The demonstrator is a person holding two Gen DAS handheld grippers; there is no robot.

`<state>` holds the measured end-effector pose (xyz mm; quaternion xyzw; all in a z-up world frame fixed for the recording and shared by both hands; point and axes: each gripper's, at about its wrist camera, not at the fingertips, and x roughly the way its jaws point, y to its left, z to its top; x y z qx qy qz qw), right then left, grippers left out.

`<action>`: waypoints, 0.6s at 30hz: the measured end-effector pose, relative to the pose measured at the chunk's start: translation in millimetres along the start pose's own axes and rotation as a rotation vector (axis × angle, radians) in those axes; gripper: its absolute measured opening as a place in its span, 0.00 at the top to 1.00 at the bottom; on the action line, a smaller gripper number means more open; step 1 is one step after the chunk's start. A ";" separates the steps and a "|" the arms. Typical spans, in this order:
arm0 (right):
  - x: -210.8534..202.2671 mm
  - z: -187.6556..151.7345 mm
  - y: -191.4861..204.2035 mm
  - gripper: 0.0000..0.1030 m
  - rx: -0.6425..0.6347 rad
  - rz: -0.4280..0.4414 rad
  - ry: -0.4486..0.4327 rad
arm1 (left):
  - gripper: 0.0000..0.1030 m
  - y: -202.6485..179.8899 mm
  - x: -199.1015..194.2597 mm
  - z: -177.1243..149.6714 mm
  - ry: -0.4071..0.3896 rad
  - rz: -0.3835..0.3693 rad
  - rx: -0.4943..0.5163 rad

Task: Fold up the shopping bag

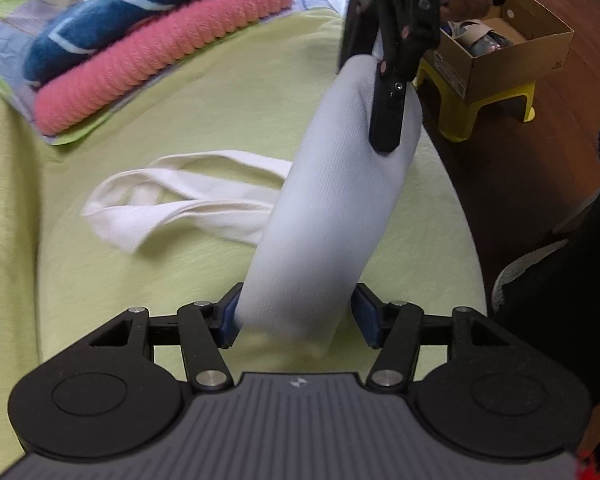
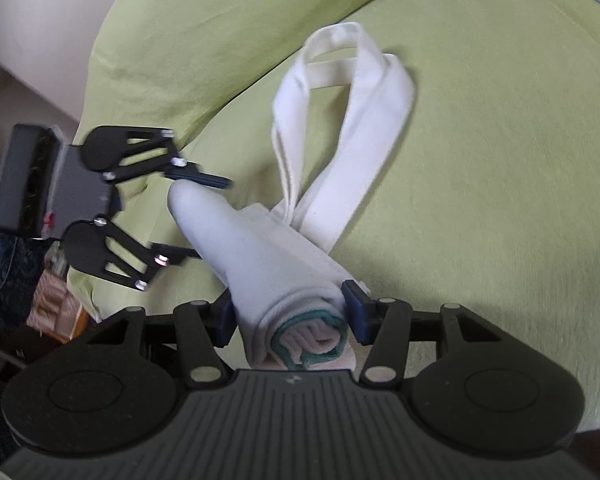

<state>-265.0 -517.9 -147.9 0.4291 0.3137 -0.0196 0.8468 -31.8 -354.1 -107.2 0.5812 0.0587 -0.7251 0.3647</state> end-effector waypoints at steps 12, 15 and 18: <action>-3.4 -1.2 -2.4 0.49 0.051 -0.036 0.012 | 0.85 -10.9 -47.3 4.9 -0.156 0.067 -0.031; -3.0 2.1 -0.7 0.49 0.049 -0.045 0.028 | 0.85 -14.1 -35.8 14.9 -0.154 0.084 -0.024; 1.2 6.8 -3.1 0.49 0.056 -0.059 0.035 | 0.81 -10.4 -24.2 19.6 -0.160 0.096 -0.055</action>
